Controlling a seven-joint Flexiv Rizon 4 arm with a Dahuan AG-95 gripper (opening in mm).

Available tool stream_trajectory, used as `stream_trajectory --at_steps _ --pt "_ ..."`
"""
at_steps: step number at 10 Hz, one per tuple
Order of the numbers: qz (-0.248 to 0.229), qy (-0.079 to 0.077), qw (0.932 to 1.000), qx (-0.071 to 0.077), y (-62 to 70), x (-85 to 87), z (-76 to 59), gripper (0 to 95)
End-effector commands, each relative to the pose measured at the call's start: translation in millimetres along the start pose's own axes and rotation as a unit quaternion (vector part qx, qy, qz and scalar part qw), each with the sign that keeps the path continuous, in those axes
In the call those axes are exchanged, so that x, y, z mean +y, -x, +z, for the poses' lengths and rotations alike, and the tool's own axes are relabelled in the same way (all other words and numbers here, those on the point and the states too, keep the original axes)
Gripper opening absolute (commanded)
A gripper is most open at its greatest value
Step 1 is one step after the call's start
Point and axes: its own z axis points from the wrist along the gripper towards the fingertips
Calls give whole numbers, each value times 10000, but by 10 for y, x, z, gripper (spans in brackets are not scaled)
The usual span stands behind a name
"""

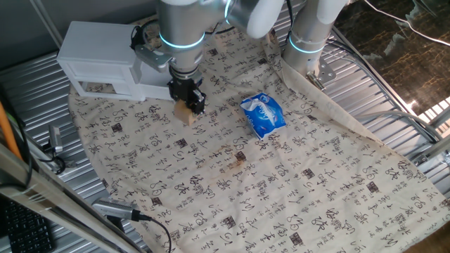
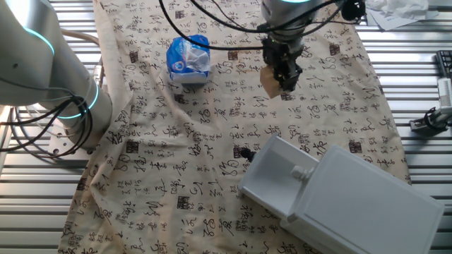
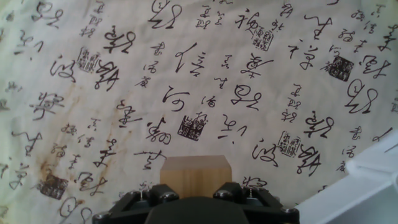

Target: Put things in the drawer

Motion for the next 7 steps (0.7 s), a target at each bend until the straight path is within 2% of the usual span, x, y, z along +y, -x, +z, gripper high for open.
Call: stream_trajectory --at_steps 1,2,4,5,7 --pt "-87 -18 10000 20 -14 -2 -7 0" --pt "-149 -7 9999 36 -17 -16 -28 0" --pt "-316 -41 9994 155 -44 -40 -162 0" --pt "-479 -126 9984 262 -112 -95 -274 0" --pt "-692 -86 9973 249 -376 -372 -346 0"
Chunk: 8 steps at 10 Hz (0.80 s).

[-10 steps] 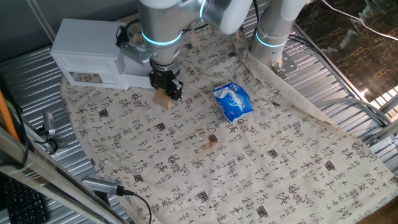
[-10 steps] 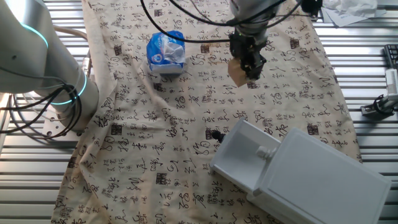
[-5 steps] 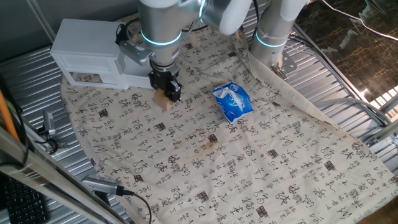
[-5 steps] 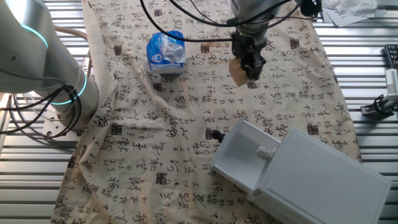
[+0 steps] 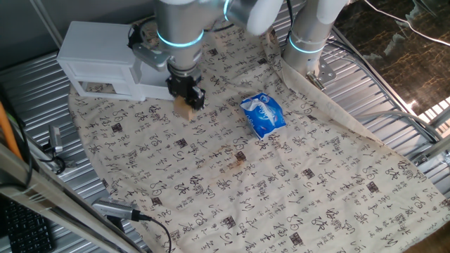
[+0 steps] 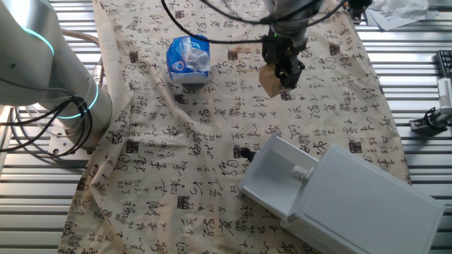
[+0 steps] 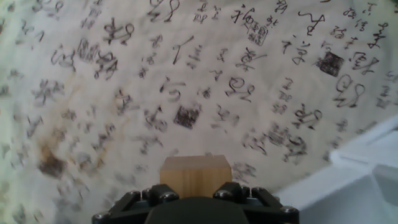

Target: Put things in the drawer

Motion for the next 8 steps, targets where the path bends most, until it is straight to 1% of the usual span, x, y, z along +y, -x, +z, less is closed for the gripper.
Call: stream_trajectory --at_steps 1,3,4,5,6,7,8 --pt "-304 -14 9995 22 -332 -293 -55 0" --pt "-531 -40 9986 66 -570 -569 -79 0" --pt "-659 -38 9978 62 -728 -740 -76 0" --pt "-768 -46 9970 66 -805 -832 -78 0" --pt "-914 -89 9957 97 -904 -967 -81 0" --pt "-1003 -89 9949 100 -946 -1080 -60 0" --pt "-1065 -97 9942 95 -966 -1166 -7 0"
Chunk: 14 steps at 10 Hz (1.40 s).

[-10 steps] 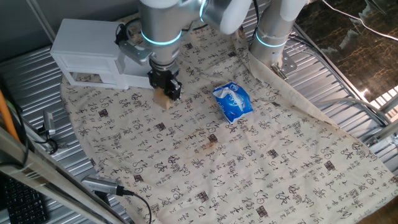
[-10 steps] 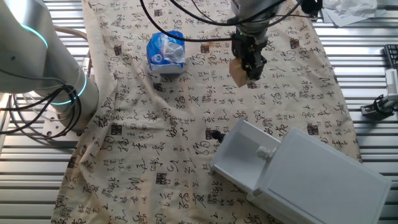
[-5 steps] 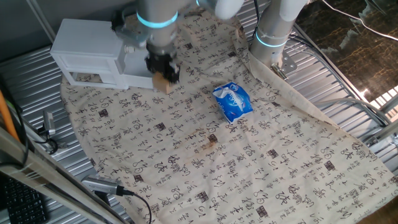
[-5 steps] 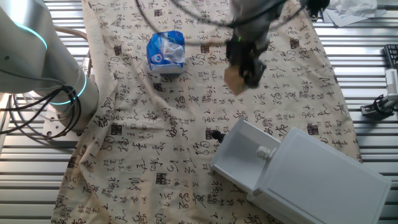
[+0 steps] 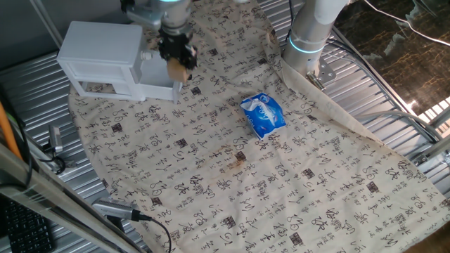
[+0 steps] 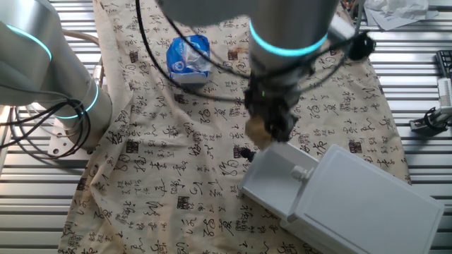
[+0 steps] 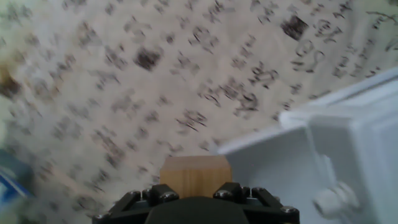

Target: Put things in the drawer

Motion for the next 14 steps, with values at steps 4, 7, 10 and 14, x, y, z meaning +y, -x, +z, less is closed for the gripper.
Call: stream_trajectory --at_steps 4,7,10,14 --pt "-293 -34 9996 -13 -139 -337 244 0" --pt "-346 -59 9994 -32 -135 -383 347 0" --pt "-392 -75 9992 -52 -131 -420 434 0" --pt "-486 -107 9988 -38 -130 -455 527 0"
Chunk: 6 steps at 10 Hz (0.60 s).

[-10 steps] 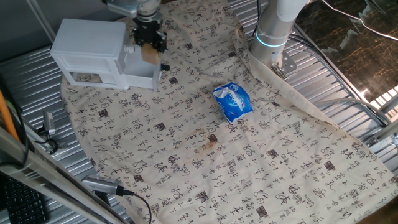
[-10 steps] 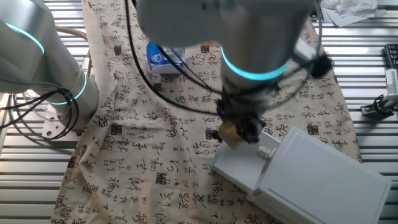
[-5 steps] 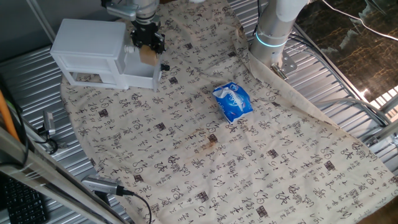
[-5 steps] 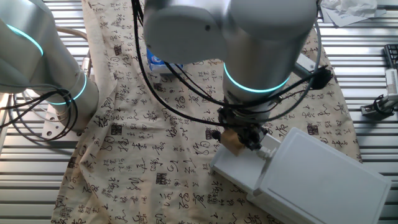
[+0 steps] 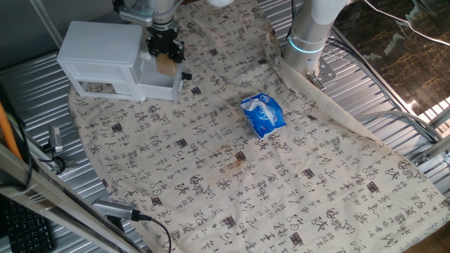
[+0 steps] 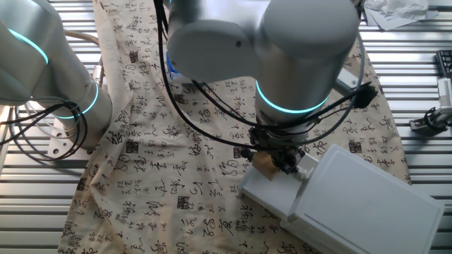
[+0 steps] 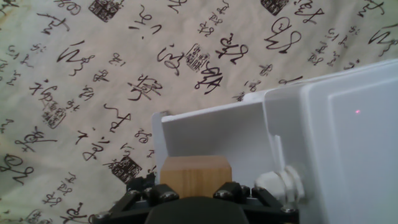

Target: Put things in the drawer

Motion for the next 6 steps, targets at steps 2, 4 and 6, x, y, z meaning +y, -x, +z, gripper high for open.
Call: stream_trajectory --at_steps 2,4,6 --pt "-133 -63 9999 73 -1 -7 18 0" --pt "-208 -83 9997 79 -9 -23 42 0" --pt "-204 -81 9997 75 -9 -25 40 0"
